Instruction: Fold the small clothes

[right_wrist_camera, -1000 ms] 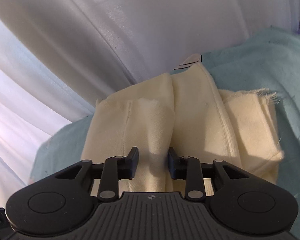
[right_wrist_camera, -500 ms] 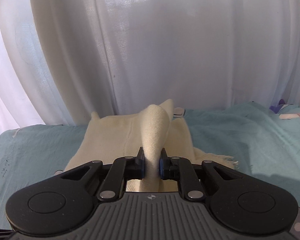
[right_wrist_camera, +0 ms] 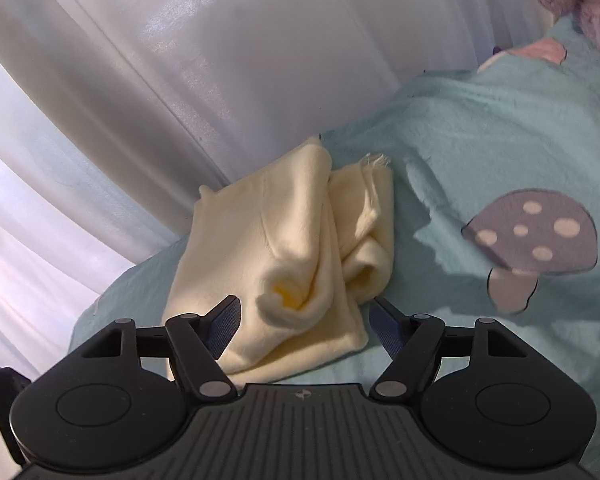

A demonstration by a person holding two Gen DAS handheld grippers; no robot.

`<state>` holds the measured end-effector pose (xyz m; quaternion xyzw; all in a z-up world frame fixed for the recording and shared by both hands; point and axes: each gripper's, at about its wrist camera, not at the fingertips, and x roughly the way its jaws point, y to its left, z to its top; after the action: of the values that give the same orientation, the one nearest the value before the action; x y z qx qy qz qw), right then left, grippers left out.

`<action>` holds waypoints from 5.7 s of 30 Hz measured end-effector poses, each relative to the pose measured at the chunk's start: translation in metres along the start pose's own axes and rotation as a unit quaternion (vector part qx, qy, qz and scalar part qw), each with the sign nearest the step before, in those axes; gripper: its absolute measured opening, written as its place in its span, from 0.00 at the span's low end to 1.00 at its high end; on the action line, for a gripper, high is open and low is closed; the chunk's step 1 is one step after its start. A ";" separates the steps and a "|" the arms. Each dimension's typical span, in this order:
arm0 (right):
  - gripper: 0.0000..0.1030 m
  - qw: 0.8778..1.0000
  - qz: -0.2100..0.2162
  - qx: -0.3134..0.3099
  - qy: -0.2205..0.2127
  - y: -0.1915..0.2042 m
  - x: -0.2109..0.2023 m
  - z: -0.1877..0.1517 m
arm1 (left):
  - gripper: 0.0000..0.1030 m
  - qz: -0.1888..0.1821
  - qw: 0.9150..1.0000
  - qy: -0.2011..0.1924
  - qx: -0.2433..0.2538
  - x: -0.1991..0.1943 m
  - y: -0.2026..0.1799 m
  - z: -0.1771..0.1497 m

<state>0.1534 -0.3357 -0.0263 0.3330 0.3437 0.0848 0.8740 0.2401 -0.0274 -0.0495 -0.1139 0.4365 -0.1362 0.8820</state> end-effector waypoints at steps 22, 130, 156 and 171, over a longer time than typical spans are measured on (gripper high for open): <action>0.08 0.995 0.032 0.098 0.016 -0.022 0.025 0.002 | 0.61 0.039 0.999 -0.001 -0.021 -0.020 0.010 0.000; 0.00 0.969 -0.088 -0.230 -0.030 0.141 0.136 -0.055 | 0.83 0.255 0.964 -0.077 -0.018 0.019 0.058 0.057; 0.44 0.988 0.073 -0.052 0.124 0.053 -0.010 -0.128 | 0.86 0.157 0.986 -0.055 -0.034 -0.150 0.047 -0.112; 0.08 0.990 0.022 -0.013 0.137 0.038 -0.009 -0.126 | 0.83 0.203 0.973 -0.059 -0.094 -0.144 0.064 -0.113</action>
<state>0.0669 -0.2442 -0.0648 0.3140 0.4518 0.1535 0.8208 0.0748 0.0722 -0.0308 -0.1134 0.4081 0.0942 0.9009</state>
